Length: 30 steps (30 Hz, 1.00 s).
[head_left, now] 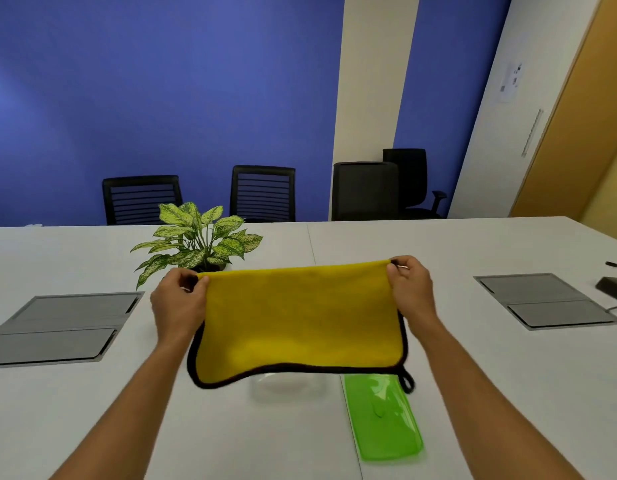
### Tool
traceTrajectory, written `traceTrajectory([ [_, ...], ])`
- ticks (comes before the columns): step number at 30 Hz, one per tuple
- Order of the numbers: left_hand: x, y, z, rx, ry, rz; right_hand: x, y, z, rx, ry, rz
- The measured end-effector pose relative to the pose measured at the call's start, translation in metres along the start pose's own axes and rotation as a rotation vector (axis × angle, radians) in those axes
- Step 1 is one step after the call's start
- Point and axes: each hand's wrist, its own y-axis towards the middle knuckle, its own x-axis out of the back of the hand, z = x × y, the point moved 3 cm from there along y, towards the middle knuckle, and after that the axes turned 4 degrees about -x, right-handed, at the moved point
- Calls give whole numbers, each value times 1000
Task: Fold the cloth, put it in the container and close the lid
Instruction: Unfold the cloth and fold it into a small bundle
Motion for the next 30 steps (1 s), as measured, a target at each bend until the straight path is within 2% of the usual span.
traceTrajectory([
  [3,-13,-12,-23,-142,-65,-8,-23,-17,14,109,-66,-47],
  [8,-39,-29,-61,-357,-138,235,-65,-47,39,339,-102,93],
  [11,-52,-31,-81,-410,-150,280,-86,-58,54,437,-128,178],
  [14,-62,-30,-91,-311,-167,351,-103,-65,60,462,-135,226],
  [17,-64,-28,-89,-123,-288,466,-107,-64,58,430,-96,235],
  [21,-58,-26,-89,7,-461,632,-107,-63,56,406,-83,352],
  [28,-55,-20,-88,-81,-371,701,-101,-62,57,452,-77,444],
  [30,-57,-22,-84,-111,-284,728,-99,-61,57,453,-67,443],
])
